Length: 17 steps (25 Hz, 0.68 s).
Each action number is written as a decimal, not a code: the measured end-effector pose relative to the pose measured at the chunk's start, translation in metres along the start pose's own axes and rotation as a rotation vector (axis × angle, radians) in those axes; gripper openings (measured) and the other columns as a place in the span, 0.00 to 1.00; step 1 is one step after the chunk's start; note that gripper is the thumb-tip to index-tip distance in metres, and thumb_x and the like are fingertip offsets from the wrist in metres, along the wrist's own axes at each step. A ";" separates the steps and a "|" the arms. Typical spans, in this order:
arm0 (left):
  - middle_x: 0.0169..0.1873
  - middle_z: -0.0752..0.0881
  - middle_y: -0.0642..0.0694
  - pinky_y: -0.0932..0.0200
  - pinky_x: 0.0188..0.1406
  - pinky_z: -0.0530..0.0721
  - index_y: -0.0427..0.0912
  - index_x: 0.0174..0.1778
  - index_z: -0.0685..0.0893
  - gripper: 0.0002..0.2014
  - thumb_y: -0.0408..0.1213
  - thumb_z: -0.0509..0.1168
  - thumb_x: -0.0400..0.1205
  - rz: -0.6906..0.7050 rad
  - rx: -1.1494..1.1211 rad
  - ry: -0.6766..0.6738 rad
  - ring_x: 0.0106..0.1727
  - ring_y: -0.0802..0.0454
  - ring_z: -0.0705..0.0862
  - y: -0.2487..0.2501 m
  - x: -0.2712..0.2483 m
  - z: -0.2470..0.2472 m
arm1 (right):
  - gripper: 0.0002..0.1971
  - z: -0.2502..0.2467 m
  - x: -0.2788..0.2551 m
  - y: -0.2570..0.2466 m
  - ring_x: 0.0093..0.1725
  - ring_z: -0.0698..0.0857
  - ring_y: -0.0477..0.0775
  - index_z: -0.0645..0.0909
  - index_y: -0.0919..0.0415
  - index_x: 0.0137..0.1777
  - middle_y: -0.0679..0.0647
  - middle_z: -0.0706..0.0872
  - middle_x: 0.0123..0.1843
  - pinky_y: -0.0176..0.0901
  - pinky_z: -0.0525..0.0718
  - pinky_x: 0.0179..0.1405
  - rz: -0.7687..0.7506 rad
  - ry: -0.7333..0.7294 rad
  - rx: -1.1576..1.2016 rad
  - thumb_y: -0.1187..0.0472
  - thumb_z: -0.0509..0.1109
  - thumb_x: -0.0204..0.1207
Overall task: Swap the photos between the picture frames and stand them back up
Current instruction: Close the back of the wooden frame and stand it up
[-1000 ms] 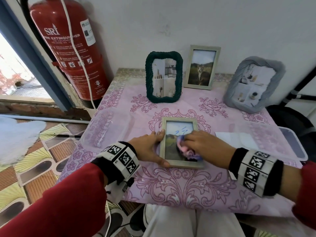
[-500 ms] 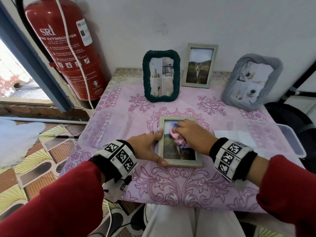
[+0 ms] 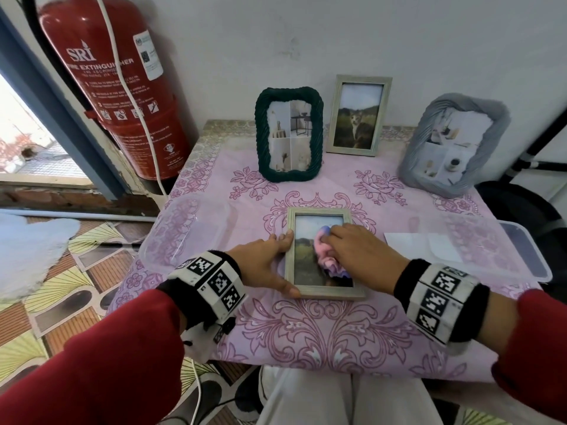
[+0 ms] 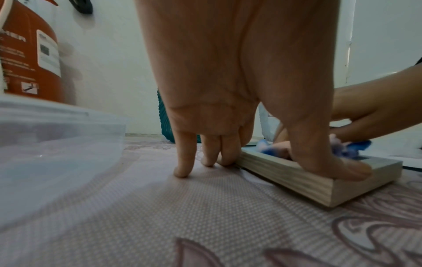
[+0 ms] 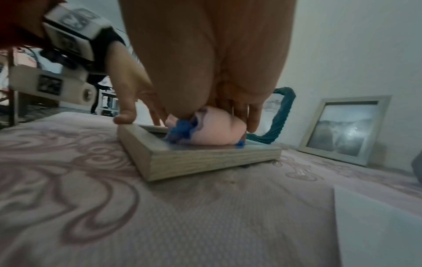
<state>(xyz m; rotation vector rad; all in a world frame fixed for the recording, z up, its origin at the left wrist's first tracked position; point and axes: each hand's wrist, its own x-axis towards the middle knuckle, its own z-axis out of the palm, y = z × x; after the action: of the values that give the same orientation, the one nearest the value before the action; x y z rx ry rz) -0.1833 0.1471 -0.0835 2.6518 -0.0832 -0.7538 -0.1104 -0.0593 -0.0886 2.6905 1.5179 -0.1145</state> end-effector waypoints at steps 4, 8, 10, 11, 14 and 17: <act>0.83 0.52 0.47 0.49 0.82 0.58 0.48 0.83 0.43 0.57 0.62 0.72 0.67 0.011 0.015 0.013 0.83 0.50 0.53 0.000 0.001 0.000 | 0.18 -0.002 0.031 0.013 0.63 0.74 0.57 0.73 0.59 0.67 0.56 0.75 0.64 0.44 0.69 0.62 0.075 -0.026 0.042 0.66 0.62 0.78; 0.83 0.54 0.47 0.49 0.81 0.60 0.48 0.83 0.44 0.57 0.62 0.73 0.67 0.000 0.022 0.022 0.82 0.49 0.56 0.003 0.000 -0.001 | 0.23 -0.004 0.043 0.016 0.63 0.74 0.59 0.73 0.63 0.70 0.60 0.75 0.65 0.47 0.71 0.63 0.104 -0.048 0.158 0.67 0.69 0.74; 0.81 0.58 0.45 0.48 0.80 0.62 0.48 0.83 0.45 0.56 0.62 0.73 0.67 -0.011 0.027 0.025 0.81 0.47 0.60 0.005 0.000 -0.002 | 0.23 -0.004 0.035 0.011 0.62 0.72 0.57 0.75 0.61 0.68 0.57 0.75 0.64 0.47 0.72 0.63 0.069 -0.037 0.237 0.63 0.71 0.72; 0.80 0.61 0.43 0.48 0.79 0.64 0.47 0.83 0.46 0.56 0.61 0.73 0.67 -0.017 0.026 0.030 0.80 0.47 0.63 0.006 0.000 -0.002 | 0.22 -0.003 0.030 0.005 0.62 0.72 0.56 0.76 0.59 0.67 0.55 0.75 0.64 0.46 0.72 0.63 0.039 -0.035 0.256 0.62 0.72 0.72; 0.77 0.66 0.44 0.49 0.76 0.67 0.45 0.83 0.47 0.56 0.60 0.74 0.67 -0.021 0.017 0.035 0.76 0.47 0.68 0.007 0.000 -0.003 | 0.17 0.000 0.015 -0.021 0.58 0.73 0.54 0.78 0.57 0.63 0.53 0.76 0.62 0.42 0.69 0.58 -0.085 -0.030 0.234 0.63 0.67 0.73; 0.78 0.66 0.46 0.50 0.77 0.67 0.45 0.83 0.47 0.56 0.58 0.75 0.67 -0.027 0.002 0.038 0.76 0.48 0.68 0.009 -0.002 -0.004 | 0.12 0.001 -0.006 -0.032 0.58 0.73 0.52 0.78 0.56 0.59 0.51 0.77 0.62 0.43 0.71 0.58 -0.145 -0.024 0.200 0.62 0.61 0.78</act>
<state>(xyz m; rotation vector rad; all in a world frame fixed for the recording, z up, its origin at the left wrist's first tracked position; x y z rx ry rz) -0.1827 0.1408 -0.0761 2.6727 -0.0386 -0.7122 -0.1407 -0.0479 -0.0888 2.7095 1.7822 -0.3191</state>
